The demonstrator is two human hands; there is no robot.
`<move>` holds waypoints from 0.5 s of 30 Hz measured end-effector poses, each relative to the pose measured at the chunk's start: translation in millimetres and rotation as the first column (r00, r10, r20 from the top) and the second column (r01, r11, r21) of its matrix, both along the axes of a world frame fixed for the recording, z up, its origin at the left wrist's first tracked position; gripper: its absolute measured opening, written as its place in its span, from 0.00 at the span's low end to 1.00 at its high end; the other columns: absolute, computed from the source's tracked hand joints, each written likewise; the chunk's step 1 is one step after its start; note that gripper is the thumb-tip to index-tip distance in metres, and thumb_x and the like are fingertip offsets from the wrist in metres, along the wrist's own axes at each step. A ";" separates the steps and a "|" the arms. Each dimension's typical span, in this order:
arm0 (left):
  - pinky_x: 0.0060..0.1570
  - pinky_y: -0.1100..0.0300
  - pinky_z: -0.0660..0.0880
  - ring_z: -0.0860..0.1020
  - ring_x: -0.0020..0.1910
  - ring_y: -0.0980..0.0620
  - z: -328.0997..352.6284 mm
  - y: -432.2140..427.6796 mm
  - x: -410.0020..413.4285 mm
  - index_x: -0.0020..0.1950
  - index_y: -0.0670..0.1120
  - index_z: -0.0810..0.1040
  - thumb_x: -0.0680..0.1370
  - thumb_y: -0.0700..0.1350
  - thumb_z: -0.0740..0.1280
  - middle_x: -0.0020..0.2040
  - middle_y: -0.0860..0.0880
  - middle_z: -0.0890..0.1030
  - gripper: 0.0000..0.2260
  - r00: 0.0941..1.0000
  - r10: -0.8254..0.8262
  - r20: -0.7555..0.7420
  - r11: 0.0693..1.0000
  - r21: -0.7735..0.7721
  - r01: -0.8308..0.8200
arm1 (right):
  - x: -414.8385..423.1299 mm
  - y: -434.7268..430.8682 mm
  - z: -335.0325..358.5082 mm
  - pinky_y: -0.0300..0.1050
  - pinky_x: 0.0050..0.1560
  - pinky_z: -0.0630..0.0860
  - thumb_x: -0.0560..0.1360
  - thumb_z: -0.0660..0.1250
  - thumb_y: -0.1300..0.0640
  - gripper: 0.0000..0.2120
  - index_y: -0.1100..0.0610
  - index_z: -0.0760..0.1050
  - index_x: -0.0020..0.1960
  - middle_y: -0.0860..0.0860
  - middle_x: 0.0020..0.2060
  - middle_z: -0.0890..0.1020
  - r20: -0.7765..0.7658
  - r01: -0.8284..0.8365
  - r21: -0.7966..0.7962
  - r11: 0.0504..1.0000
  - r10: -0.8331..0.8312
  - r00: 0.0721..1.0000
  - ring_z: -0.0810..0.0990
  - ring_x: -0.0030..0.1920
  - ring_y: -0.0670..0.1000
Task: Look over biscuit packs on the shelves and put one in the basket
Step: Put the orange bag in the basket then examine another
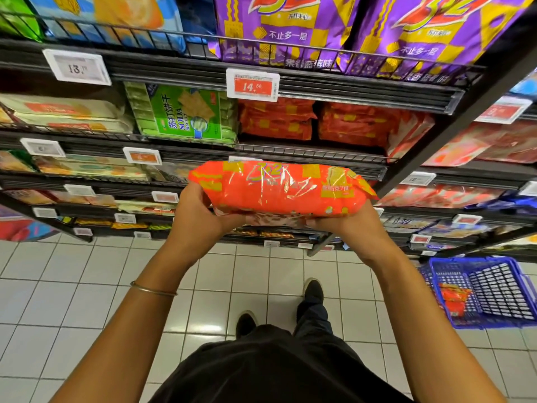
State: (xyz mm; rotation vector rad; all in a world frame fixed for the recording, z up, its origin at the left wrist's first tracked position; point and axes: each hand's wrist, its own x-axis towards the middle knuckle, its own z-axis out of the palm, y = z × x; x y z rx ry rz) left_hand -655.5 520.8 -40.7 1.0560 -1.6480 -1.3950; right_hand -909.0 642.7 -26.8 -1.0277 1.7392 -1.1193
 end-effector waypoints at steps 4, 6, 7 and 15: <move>0.48 0.61 0.83 0.86 0.55 0.52 0.4 -2.1 -2.9 0.65 0.52 0.76 0.66 0.50 0.82 0.57 0.52 0.87 0.30 0.987 -0.044 -0.152 0.981 0.181 0.071 | -2.6 -2.7 10.7 0.53 0.54 0.84 0.62 0.80 0.50 0.29 0.46 0.78 0.62 0.45 0.53 0.88 0.089 -0.048 0.055 0.997 0.043 0.995 0.87 0.53 0.48; 0.48 0.58 0.84 0.86 0.55 0.52 0.1 -2.2 -6.1 0.66 0.51 0.77 0.69 0.56 0.80 0.57 0.52 0.87 0.29 0.994 -0.020 -0.109 0.963 0.263 0.049 | -1.1 -5.2 14.9 0.52 0.55 0.83 0.66 0.78 0.49 0.25 0.46 0.78 0.61 0.45 0.54 0.88 0.105 -0.096 0.085 0.992 0.087 0.991 0.87 0.53 0.48; 0.49 0.55 0.85 0.87 0.54 0.52 -2.3 -2.9 -7.3 0.67 0.52 0.78 0.70 0.58 0.78 0.56 0.52 0.87 0.28 0.997 -0.016 -0.079 0.949 0.314 0.040 | 0.7 -6.5 16.8 0.52 0.57 0.83 0.67 0.78 0.47 0.23 0.45 0.78 0.61 0.45 0.54 0.88 0.131 -0.110 0.092 0.990 0.098 0.987 0.87 0.53 0.48; 0.51 0.47 0.83 0.86 0.57 0.40 0.1 9.8 -19.7 0.65 0.45 0.84 0.83 0.62 0.64 0.60 0.41 0.86 0.23 0.888 0.025 -0.460 0.389 0.823 0.415 | 20.1 -8.4 19.0 0.76 0.74 0.54 0.77 0.69 0.42 0.37 0.57 0.64 0.81 0.73 0.76 0.62 0.754 -0.264 -0.171 0.949 0.299 0.585 0.61 0.75 0.76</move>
